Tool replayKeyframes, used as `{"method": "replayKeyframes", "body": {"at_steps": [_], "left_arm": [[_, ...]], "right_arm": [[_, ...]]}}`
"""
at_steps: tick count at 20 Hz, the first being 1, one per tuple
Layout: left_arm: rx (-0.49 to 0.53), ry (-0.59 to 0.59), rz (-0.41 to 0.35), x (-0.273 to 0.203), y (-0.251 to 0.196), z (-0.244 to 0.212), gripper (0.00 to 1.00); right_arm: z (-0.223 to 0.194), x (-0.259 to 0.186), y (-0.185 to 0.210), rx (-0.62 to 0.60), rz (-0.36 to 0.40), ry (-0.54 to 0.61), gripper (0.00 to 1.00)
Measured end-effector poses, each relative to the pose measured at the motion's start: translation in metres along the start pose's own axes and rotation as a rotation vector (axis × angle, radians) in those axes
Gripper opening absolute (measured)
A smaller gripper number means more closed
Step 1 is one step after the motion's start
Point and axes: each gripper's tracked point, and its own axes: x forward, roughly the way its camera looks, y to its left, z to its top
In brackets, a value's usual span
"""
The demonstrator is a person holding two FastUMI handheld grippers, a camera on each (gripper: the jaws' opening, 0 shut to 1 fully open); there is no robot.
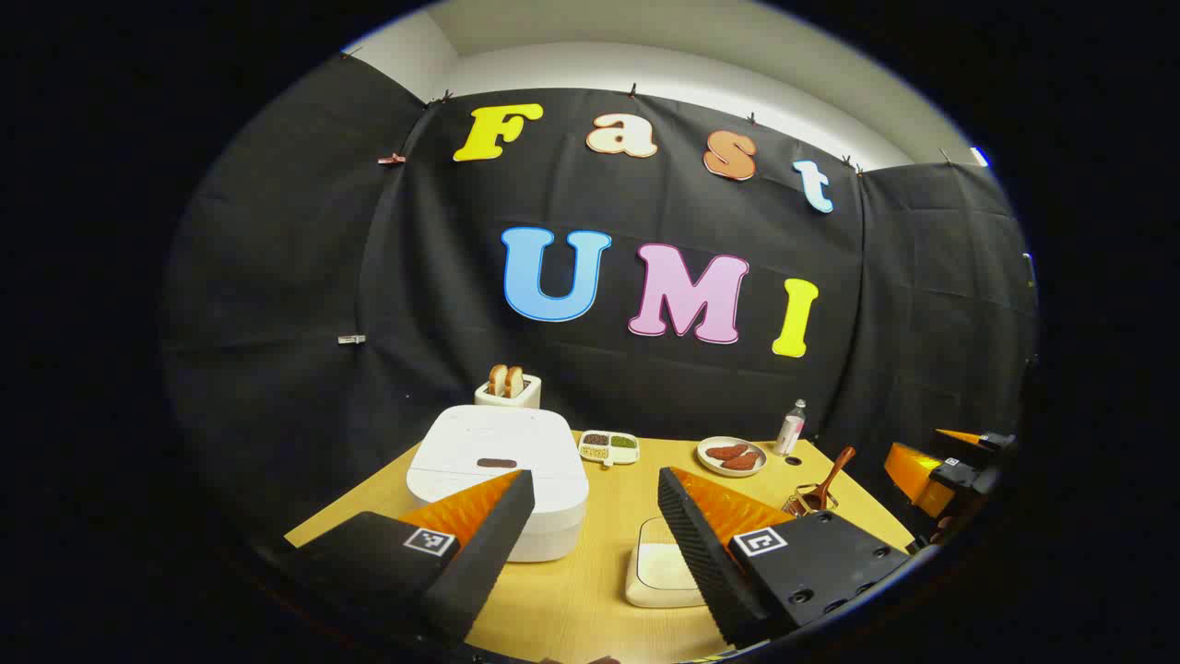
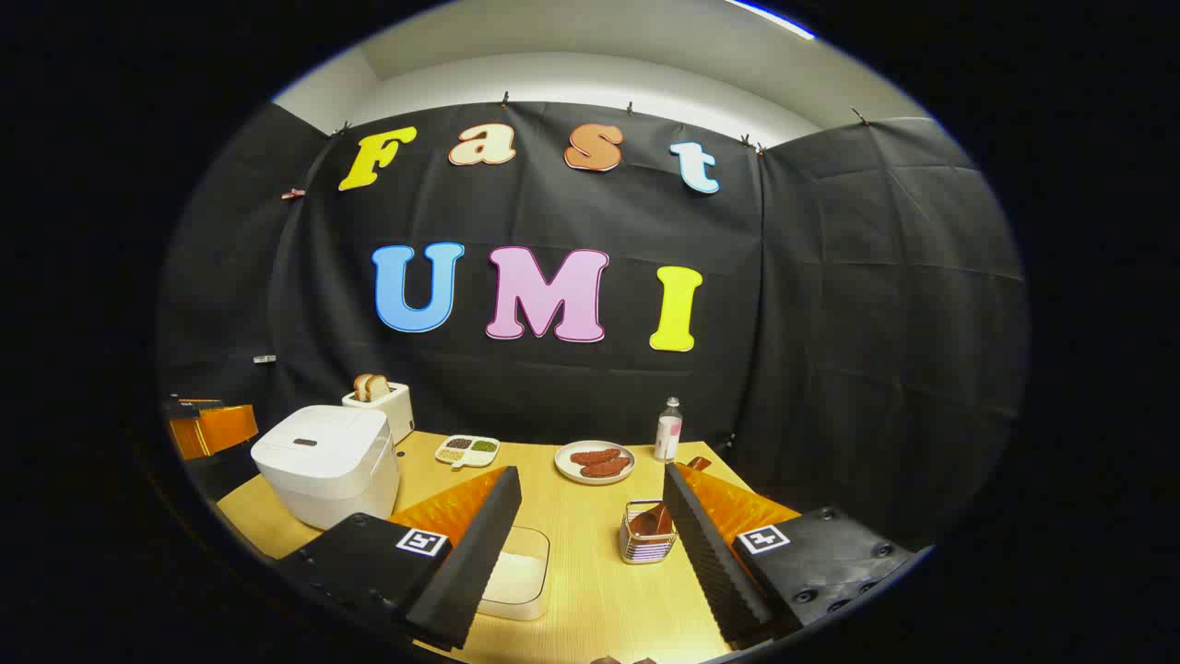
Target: Close the left gripper, press the button to open the rice cooker; take a wooden spoon from the chopstick holder with the right hand, scoop a spoonful of rice and pour it into the rice cooker, then put the wooden spoon back into the chopstick holder.
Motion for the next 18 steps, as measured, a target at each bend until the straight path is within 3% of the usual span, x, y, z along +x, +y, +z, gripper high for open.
{"method": "replayKeyframes", "body": {"at_steps": [8, 18], "left_arm": [[0.044, 0.004, -0.049, -0.001, -0.031, 0.002, 0.94], [0.053, 0.004, -0.03, 0.004, -0.027, -0.004, 0.94]], "right_arm": [[-0.011, -0.003, -0.012, -0.005, 0.015, 0.02, 0.98], [-0.013, -0.003, -0.014, -0.011, 0.045, 0.027, 0.98]]}}
